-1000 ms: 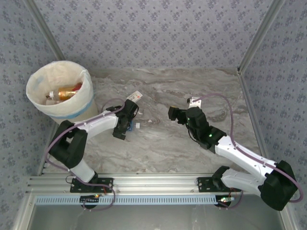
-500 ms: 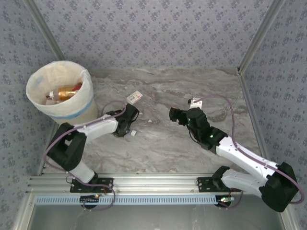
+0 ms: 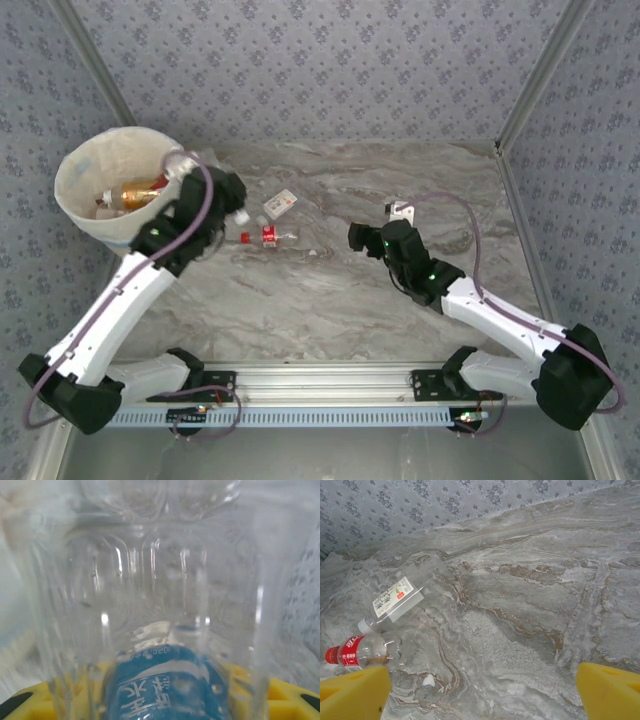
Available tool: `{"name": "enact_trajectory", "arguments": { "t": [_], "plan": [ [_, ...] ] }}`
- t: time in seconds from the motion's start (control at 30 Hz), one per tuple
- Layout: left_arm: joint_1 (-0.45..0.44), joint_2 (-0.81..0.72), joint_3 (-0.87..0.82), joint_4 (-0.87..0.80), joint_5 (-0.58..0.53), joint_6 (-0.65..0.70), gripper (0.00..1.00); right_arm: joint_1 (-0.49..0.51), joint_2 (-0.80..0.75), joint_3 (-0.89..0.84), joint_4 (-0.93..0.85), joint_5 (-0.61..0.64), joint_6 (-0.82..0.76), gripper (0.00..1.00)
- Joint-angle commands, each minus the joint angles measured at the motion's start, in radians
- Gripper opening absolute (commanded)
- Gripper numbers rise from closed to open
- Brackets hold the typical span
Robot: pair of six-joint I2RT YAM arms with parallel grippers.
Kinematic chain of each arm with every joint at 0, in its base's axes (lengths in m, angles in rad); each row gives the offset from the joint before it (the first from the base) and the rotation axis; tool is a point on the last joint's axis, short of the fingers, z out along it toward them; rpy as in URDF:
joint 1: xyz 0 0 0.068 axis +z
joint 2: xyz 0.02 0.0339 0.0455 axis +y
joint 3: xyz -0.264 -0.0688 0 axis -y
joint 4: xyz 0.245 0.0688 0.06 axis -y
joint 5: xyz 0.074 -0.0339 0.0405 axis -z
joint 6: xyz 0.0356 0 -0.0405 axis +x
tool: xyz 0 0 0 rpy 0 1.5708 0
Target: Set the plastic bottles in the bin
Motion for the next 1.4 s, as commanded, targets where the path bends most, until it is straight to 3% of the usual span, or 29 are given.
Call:
{"name": "enact_trajectory", "arguments": {
  "t": [0.0, 0.13, 0.33, 0.47, 0.67, 0.73, 0.8, 0.87, 1.1, 1.37],
  "plan": [
    [0.122, 0.048, 0.175, -0.133, 0.072, 0.238, 0.47, -0.004, 0.016, 0.043, 0.032, -0.019, 0.0, 0.97],
    [0.252, 0.123, 0.335, -0.182, 0.087, 0.296, 0.48, -0.004, 0.027, 0.05, 0.036, -0.023, 0.005, 0.97],
    [0.467, 0.217, 0.407, -0.202, 0.239, 0.263, 0.49, -0.003, 0.027, 0.049, 0.033, -0.025, 0.016, 0.97],
    [0.582, 0.242, 0.361, -0.151, 0.33, 0.198, 0.48, -0.003, 0.025, 0.045, 0.03, -0.022, 0.018, 0.97],
    [0.719, 0.256, 0.243, -0.024, 0.379, 0.045, 0.49, -0.003, 0.024, 0.048, 0.029, -0.027, 0.016, 0.97],
    [0.753, 0.27, 0.222, -0.005, 0.4, -0.021, 0.56, -0.003, 0.022, 0.047, 0.026, -0.026, 0.013, 0.97],
    [0.767, 0.287, 0.221, -0.01, 0.388, -0.078, 0.78, -0.003, 0.02, 0.047, 0.022, -0.024, 0.013, 0.97],
    [0.767, 0.294, 0.227, -0.003, 0.399, -0.088, 0.89, -0.003, 0.015, 0.048, 0.021, -0.024, 0.013, 0.97],
    [0.749, 0.237, 0.226, 0.017, 0.511, -0.056, 0.99, -0.003, 0.002, 0.034, 0.022, -0.015, 0.014, 0.97],
    [0.575, 0.154, 0.182, -0.04, 0.447, 0.004, 1.0, -0.004, 0.011, 0.033, 0.029, -0.017, 0.014, 0.97]
  ]
}}
